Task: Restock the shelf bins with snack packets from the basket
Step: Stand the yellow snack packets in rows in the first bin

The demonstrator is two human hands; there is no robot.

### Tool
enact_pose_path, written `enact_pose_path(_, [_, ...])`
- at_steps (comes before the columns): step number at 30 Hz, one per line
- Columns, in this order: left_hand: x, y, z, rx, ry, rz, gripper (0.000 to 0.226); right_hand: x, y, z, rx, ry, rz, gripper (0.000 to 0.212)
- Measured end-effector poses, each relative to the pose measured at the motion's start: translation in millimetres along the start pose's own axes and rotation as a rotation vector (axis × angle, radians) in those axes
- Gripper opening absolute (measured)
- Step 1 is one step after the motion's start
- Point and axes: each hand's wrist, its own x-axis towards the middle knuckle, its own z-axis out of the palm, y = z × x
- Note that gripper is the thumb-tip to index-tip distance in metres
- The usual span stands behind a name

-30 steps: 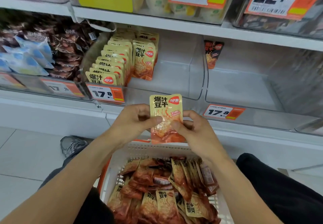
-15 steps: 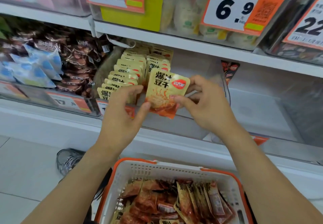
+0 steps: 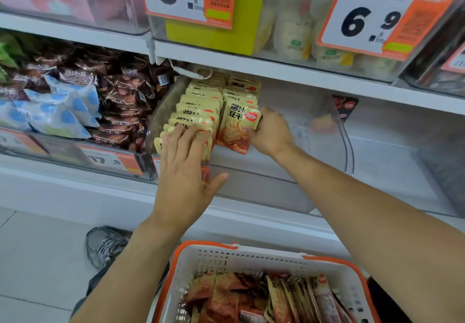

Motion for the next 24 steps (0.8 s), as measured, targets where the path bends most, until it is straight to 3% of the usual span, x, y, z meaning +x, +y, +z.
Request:
enact_pose_path(6, [2,0,1,-0.009,0.003,0.009,0.073,13,0,13,-0.053,-0.009,0.035,0.054])
enact_pose_path(15, [2,-1,4,-0.014,0.031,0.018,0.071,9,-2,10,0.116,0.106,0.079,0.069])
enact_pose_path(24, [2,0,5,0.009,0.048,0.032,0.07,4,-8,11,0.049,0.038,0.083,0.074])
